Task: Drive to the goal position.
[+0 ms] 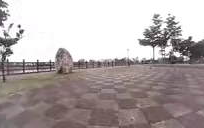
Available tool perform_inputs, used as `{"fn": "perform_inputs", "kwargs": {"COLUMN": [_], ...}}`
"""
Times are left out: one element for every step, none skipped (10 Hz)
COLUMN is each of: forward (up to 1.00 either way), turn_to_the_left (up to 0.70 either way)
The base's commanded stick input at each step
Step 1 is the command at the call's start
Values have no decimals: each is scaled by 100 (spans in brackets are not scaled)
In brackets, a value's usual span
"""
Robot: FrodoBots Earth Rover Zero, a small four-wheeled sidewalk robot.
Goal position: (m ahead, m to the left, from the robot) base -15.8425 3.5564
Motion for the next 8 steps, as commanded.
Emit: {"fn": "perform_inputs", "kwargs": {"forward": [-100, -100, -100, -100, -100, -100, -100, -100], "turn_to_the_left": [-40, -40, -40, -40, -40, -40, -40, -40]}}
